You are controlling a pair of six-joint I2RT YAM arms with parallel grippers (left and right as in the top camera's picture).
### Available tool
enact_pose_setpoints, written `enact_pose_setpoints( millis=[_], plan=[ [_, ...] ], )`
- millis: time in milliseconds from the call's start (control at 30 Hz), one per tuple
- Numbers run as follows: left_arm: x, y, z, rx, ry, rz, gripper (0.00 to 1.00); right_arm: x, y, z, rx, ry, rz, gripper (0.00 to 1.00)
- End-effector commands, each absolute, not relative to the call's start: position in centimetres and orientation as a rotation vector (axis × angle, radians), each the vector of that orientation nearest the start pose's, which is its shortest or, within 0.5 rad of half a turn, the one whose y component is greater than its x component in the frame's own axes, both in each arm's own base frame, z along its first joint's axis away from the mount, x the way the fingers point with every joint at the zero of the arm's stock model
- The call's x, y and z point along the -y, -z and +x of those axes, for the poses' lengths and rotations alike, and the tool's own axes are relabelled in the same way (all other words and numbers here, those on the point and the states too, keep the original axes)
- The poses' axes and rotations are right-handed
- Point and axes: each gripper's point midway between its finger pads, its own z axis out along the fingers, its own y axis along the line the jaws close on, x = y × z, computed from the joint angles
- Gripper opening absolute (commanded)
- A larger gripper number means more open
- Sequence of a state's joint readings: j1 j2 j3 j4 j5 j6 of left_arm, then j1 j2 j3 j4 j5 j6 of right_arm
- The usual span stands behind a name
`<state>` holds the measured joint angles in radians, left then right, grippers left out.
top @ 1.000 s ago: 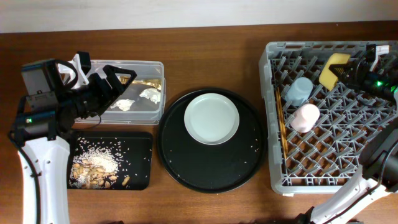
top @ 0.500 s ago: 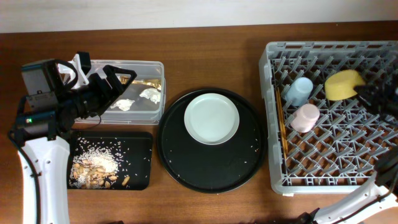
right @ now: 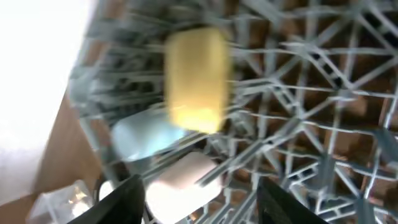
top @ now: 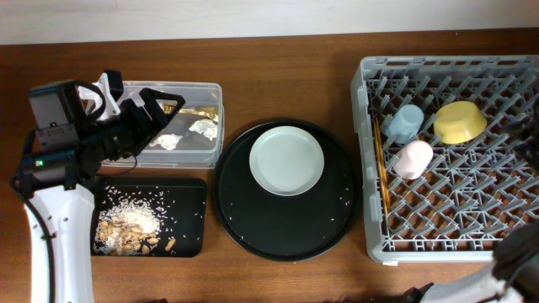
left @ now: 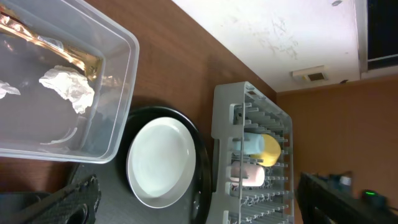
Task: Sort waste into correct bins and load items into the dishwasher rack
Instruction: 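Move the right gripper to the white plate on the round tray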
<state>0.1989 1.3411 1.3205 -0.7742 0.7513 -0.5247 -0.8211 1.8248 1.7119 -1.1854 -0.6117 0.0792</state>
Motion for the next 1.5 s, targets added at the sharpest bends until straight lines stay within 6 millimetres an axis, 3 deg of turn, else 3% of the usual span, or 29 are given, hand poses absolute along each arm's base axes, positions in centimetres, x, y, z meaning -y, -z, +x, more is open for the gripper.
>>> enact_pose_setpoints(
  millis=[0, 133, 167, 267, 333, 367, 500, 633, 700, 833, 933, 1067, 1200, 1267, 1300, 1367, 1467],
  plan=[
    [4.6, -28.7, 36.3, -2.266, 1.052, -0.466, 0.99, 15.6, -26.3, 35.1, -2.425, -0.41, 0.735, 0.57],
    [4.6, -28.7, 36.3, -2.266, 1.051, -0.467, 0.99, 8.3, -28.5, 35.5, -2.513, -0.14, 0.441, 0.6],
    [4.6, -28.7, 36.3, -2.266, 1.052, -0.466, 0.99, 4.7, -28.5, 35.7, -2.551, -0.099, 0.304, 0.61],
    [4.6, -28.7, 36.3, -2.266, 1.051, -0.467, 0.99, -2.4, -27.1, 35.6, -2.632, -0.141, 0.062, 0.68],
    [4.6, -28.7, 36.3, -2.266, 1.052, -0.466, 0.99, -5.6, -25.8, 35.4, -2.672, -0.191, 0.036, 0.78],
    [4.6, -28.7, 36.3, -2.266, 1.052, -0.466, 0.99, -6.9, -25.0, 35.4, -2.691, -0.215, 0.052, 0.98],
    [4.6, -28.7, 36.3, -2.266, 1.052, -0.466, 0.99, -10.6, -21.7, 35.5, -2.781, -0.25, 0.009, 1.0],
    [4.6, -28.7, 36.3, -2.266, 1.051, -0.467, 0.99, -12.8, -17.3, 35.4, -2.871, -0.215, -0.076, 0.78],
    [4.6, -28.7, 36.3, -2.266, 1.051, -0.467, 0.99, -14.4, -14.0, 35.5, -2.915, -0.208, -0.129, 0.59],
    [4.6, -28.7, 36.3, -2.266, 1.051, -0.467, 0.99, -17.7, -9.4, 35.2, -2.94, -0.222, -0.243, 0.51],
    [4.6, -28.7, 36.3, -2.266, 1.051, -0.467, 0.99, -20.6, -6.6, 35.2, -2.914, -0.234, -0.341, 0.51],
    [4.6, -28.7, 36.3, -2.266, 1.051, -0.467, 0.99, -21.4, -4.8, 35.2, -2.905, -0.144, -0.332, 0.51],
    [4.6, -28.7, 36.3, -2.266, 1.051, -0.467, 0.99, -21.3, -4.4, 35.4, -2.904, -0.117, -0.321, 0.51],
    [4.6, -28.7, 36.3, -2.266, 1.051, -0.467, 0.99, -20.6, -4.4, 35.6, -2.899, -0.067, -0.31, 0.49],
    [4.6, -28.7, 36.3, -2.266, 1.051, -0.467, 0.99, -19.3, -4.5, 35.8, -2.895, 0.013, -0.285, 0.44],
    [4.6, -28.7, 36.3, -2.266, 1.051, -0.467, 0.99, -17.8, -4.6, 36.1, -2.897, 0.078, -0.206, 0.42],
    [4.6, -28.7, 36.3, -2.266, 1.051, -0.467, 0.99, -16.8, -4.7, 36.5, -2.91, 0.06, -0.147, 0.42]
  ],
)
